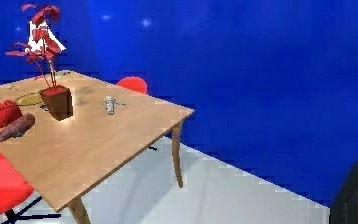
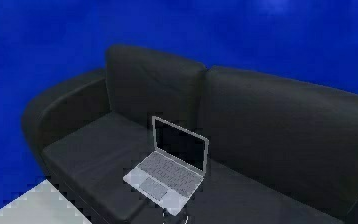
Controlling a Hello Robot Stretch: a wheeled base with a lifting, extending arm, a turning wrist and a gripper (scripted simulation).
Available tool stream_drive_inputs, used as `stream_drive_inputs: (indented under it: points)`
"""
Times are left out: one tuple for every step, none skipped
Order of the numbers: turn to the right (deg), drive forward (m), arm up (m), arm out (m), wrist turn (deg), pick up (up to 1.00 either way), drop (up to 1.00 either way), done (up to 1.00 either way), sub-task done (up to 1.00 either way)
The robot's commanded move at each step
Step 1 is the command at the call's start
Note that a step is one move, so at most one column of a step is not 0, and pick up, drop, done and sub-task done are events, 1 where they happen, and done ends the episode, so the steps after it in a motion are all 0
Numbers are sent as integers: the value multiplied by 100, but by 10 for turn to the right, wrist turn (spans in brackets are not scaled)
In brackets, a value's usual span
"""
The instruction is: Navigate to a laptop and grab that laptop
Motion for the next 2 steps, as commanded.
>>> stream_drive_inputs:
  points:
    - [0,0,10,0,0,0,0,0,0]
    - [0,0,0,0,0,0,0,100,0]
